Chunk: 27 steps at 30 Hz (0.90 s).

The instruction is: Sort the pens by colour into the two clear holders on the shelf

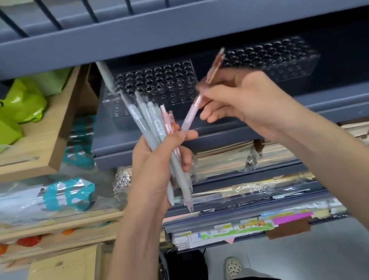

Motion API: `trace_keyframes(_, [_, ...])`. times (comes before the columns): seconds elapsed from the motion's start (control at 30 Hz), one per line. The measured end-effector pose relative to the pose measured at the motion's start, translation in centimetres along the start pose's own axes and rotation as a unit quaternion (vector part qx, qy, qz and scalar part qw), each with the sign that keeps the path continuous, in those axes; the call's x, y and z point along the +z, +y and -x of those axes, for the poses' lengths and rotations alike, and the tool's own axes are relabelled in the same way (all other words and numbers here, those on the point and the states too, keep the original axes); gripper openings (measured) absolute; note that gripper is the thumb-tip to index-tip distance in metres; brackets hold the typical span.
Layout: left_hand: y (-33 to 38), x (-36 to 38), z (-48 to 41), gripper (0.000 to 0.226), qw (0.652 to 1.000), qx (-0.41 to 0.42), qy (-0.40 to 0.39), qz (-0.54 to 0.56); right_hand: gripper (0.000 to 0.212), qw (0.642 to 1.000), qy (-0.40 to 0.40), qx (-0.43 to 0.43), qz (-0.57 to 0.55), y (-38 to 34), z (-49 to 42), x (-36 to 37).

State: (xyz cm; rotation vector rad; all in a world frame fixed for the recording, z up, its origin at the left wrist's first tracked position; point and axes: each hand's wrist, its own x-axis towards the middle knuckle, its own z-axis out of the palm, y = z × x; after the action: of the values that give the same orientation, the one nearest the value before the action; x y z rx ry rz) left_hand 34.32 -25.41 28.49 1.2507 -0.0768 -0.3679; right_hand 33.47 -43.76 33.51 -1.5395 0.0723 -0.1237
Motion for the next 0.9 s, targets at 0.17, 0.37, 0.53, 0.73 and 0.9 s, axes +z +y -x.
trace_keyframes(0.17, [-0.1, 0.8, -0.2, 0.022, 0.999, -0.013, 0.035, 0.004, 0.006, 0.99, 0.118, -0.067, -0.034, -1.1, -1.4, -3.5])
trace_keyframes(0.37, [0.0, 2.1, -0.4, 0.022, 0.995, 0.027, 0.068, 0.069, 0.01, 0.967, 0.228, -0.111, 0.031, -1.2, -4.5, -7.7])
trace_keyframes(0.53, [-0.5, 2.6, -0.5, 0.01, 0.988, 0.054, 0.104, 0.097, 0.048, 0.962, 0.185, -0.16, 0.124, -1.0, -5.7, -8.5])
trace_keyframes(0.73, [-1.2, 2.6, 0.3, 0.009, 0.988, 0.058, 0.122, 0.076, 0.051, 0.941, 0.159, -0.17, 0.246, -1.0, -7.1, -8.5])
trace_keyframes(0.9, [-1.3, 2.6, 0.4, 0.009, 0.987, 0.066, 0.127, 0.077, 0.038, 0.91, 0.116, -0.142, 0.373, -1.3, -8.2, -8.0])
